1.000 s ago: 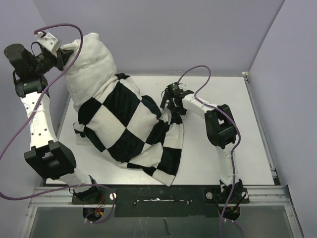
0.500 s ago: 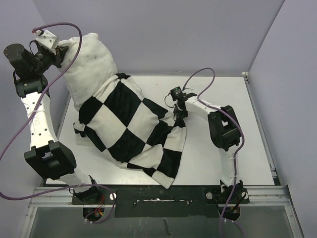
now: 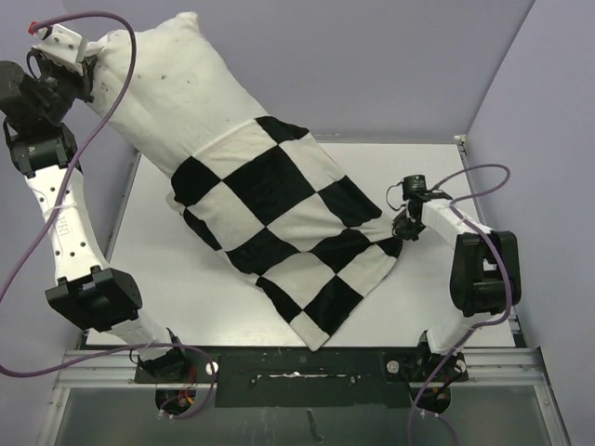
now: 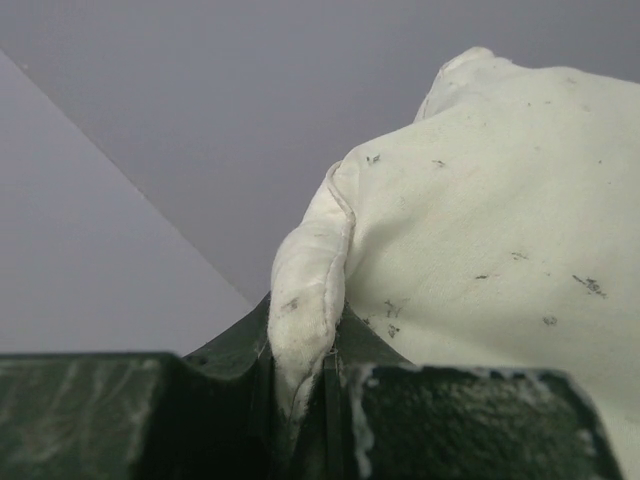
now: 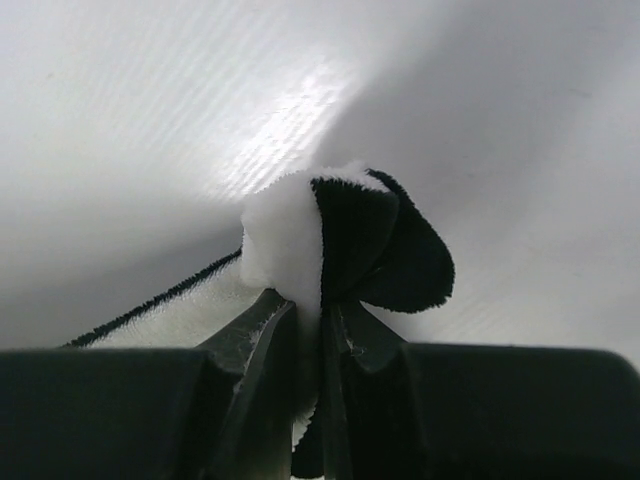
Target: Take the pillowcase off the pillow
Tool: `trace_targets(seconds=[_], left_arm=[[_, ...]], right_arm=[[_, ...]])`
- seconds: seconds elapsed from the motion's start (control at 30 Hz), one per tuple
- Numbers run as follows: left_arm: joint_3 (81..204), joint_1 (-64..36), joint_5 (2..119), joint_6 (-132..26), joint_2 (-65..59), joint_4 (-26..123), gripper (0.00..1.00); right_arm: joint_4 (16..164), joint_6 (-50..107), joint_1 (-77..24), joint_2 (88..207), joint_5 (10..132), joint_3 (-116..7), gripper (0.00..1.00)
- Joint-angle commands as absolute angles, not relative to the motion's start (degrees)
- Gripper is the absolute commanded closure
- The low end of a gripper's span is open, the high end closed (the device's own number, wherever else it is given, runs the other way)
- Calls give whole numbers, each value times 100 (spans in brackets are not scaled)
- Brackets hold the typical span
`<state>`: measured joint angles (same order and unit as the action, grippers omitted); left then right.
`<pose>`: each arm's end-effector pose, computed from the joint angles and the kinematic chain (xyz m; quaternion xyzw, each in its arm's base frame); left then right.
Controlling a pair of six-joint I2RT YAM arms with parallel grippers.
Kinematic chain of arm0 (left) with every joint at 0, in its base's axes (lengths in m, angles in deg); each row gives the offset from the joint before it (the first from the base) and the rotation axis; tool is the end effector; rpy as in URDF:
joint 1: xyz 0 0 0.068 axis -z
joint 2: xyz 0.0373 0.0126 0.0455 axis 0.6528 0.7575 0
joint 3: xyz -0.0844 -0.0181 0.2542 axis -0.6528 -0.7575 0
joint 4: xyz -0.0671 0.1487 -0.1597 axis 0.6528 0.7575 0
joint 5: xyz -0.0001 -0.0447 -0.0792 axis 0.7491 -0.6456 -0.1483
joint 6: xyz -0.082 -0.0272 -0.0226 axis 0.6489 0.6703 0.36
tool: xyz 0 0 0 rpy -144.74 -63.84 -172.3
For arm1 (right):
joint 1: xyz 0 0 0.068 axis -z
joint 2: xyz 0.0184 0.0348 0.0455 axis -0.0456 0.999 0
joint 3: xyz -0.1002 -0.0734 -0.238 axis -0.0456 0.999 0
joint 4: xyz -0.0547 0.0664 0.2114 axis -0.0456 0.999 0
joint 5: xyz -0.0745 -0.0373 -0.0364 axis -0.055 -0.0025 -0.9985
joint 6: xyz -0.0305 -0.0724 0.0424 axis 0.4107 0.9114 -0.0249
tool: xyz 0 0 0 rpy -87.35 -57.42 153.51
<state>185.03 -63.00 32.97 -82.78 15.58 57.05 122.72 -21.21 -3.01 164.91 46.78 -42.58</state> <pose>0.3391 0.0885 0.5355 0.2180 0.5959 0.0789 0.7689 0.3206 0.0093 0.1612 0.4423 0.8660 -0.0226 0.2322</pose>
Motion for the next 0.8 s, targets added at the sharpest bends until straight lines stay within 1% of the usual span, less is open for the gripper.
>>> trace_targets(seconds=[0.0, 0.23, 0.4, 0.47, 0.53, 0.57, 0.6, 0.7, 0.73, 0.77], left_arm=[[19088, -7077, 4308, -8514, 1593, 4523, 100], [19153, -7574, 4549, -8557, 1739, 4390, 100], [19083, -7662, 4760, -8511, 1781, 4345, 100], [18971, -7651, 4643, -8290, 1708, 4396, 100], [18787, -7545, 4235, -7933, 1555, 4673, 100], [18540, -7385, 3952, -7901, 1436, 4869, 100], [18238, -7124, 3734, -8015, 1194, 5033, 100], [17130, -6187, 3593, -8547, 565, 5198, 100], [16866, -5858, 3644, -8754, 420, 5289, 100], [16672, -5566, 3738, -8895, 301, 5354, 100]], right_arm=[[12836, -2421, 403, 16044, 3936, -3707, 100], [12888, -2367, 1141, 15462, 3772, -3290, 100], [12787, -2184, 1549, 15290, 3814, -3144, 100], [12671, -1991, 1564, 15335, 3847, -3158, 100], [12271, -1495, 1495, 15478, 4260, -3224, 100], [12099, -1338, 1348, 15517, 4409, -3288, 96], [11831, -1074, 1125, 15499, 4474, -3323, 89], [11284, -433, 220, 15318, 4225, -3418, 59], [11165, -304, -51, 15230, 4135, -3424, 47], [11088, -201, -267, 15110, 4067, -3414, 41]])
